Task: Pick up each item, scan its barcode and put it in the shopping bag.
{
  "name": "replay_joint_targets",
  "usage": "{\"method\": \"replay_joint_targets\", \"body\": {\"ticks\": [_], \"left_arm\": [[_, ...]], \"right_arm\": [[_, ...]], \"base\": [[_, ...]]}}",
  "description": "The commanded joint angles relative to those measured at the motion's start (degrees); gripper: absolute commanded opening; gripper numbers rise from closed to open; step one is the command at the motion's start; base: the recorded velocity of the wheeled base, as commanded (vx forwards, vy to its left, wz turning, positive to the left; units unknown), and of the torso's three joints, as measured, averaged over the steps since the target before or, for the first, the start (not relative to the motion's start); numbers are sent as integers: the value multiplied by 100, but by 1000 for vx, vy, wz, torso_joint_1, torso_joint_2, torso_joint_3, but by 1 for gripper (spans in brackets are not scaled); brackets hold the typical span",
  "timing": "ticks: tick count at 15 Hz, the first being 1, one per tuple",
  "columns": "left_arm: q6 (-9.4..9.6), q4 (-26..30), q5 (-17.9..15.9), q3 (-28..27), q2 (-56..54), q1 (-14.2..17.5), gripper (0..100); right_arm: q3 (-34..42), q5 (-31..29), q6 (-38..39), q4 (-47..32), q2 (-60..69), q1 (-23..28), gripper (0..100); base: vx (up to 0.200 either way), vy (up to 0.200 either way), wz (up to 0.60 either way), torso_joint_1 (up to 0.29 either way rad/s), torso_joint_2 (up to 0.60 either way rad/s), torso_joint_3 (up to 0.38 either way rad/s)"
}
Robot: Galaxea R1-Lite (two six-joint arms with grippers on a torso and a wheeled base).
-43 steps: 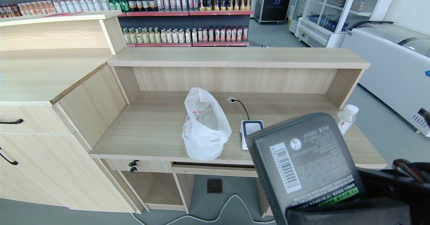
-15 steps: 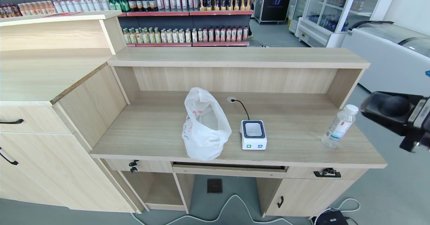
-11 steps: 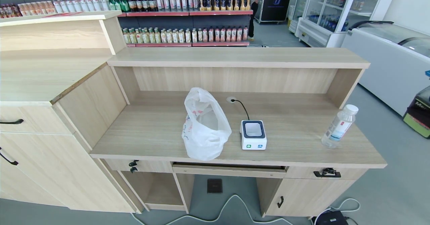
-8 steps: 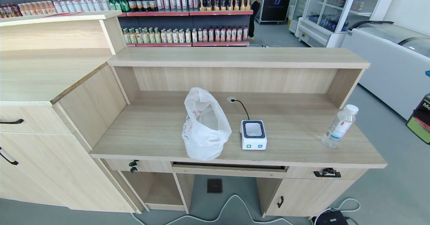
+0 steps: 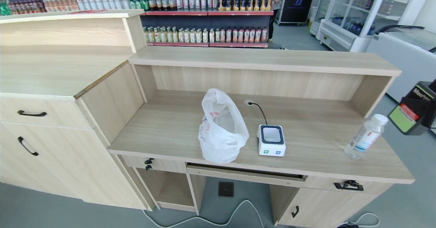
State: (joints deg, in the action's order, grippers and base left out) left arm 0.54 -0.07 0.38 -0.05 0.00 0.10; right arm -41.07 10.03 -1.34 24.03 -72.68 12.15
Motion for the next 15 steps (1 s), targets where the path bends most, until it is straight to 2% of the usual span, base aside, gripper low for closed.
{"method": "replay_joint_targets", "body": {"ticks": [1,3,8,11,15], "left_arm": [[-1,-1,6,-4,0,-1,100],[-1,-1,6,-4,0,-1,100],[-1,-1,-3,-4,0,-1,100],[-1,-1,6,-4,0,-1,100],[-1,-1,-3,-4,0,-1,100]], "right_arm": [[-780,139,1022,-223,-950,-213,0],[-1131,482,1663,-390,-1389,-249,0],[-2186,1607,1646,-1621,-2330,-354,0],[-2441,1932,1409,-1629,-2804,-407,0],[-2625,2011,1136,-1735,-3419,-547,0]], "base": [[0,0,0,0,0,0],[0,0,0,0,0,0],[0,0,0,0,0,0],[0,0,0,0,0,0],[0,0,0,0,0,0]]}}
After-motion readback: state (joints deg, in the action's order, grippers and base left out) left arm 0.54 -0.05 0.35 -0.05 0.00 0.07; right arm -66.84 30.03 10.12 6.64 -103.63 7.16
